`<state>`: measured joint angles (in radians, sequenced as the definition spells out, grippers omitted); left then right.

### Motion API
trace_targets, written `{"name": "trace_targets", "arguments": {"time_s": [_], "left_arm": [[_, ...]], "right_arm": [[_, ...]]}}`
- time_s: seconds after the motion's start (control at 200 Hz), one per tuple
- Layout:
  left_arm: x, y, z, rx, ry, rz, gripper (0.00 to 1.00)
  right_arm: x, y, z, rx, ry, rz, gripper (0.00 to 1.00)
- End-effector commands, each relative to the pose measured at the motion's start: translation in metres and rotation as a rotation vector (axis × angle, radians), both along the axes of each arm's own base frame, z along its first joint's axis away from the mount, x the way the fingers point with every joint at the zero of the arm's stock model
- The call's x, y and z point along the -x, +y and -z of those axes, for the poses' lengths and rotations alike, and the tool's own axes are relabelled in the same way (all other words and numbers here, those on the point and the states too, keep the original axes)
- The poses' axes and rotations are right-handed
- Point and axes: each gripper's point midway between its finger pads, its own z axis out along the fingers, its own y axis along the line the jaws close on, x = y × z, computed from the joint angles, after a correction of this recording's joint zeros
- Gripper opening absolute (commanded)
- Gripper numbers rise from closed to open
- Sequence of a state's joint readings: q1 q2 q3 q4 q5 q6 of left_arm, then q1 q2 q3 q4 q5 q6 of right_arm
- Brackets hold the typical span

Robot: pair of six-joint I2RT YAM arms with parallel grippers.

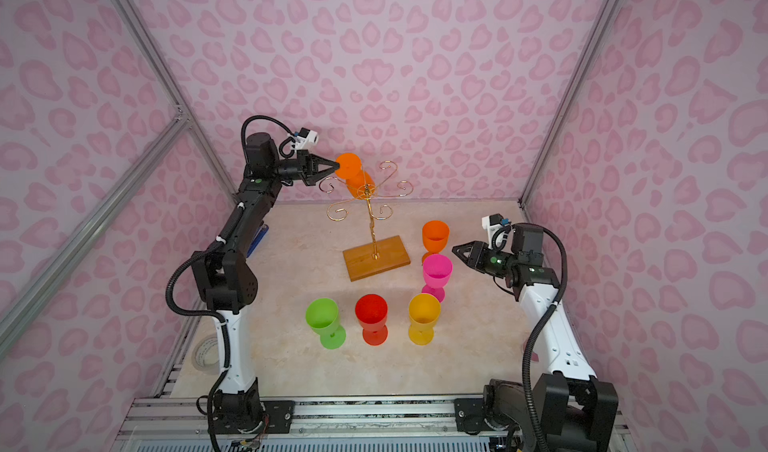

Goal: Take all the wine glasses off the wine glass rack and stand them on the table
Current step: 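Pull the held orange glass back away from the rack with the left gripper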

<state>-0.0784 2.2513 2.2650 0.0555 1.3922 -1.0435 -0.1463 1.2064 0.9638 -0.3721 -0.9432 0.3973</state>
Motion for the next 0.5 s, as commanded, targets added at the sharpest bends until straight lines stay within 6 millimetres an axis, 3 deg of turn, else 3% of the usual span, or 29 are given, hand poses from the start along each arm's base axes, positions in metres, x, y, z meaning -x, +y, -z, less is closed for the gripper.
{"name": "trace_targets", "arguments": {"time_s": [0.0, 0.5], "left_arm": [[0.008, 0.006, -0.021, 0.003, -0.080, -0.012, 0.02], [0.011, 0.026, -0.021, -0.003, -0.080, -0.048, 0.02]], "right_arm": [[-0.001, 0.001, 0.000, -0.005, -0.011, -0.010, 0.30], [-0.004, 0.002, 0.000, -0.013, -0.009, -0.012, 0.30]]}}
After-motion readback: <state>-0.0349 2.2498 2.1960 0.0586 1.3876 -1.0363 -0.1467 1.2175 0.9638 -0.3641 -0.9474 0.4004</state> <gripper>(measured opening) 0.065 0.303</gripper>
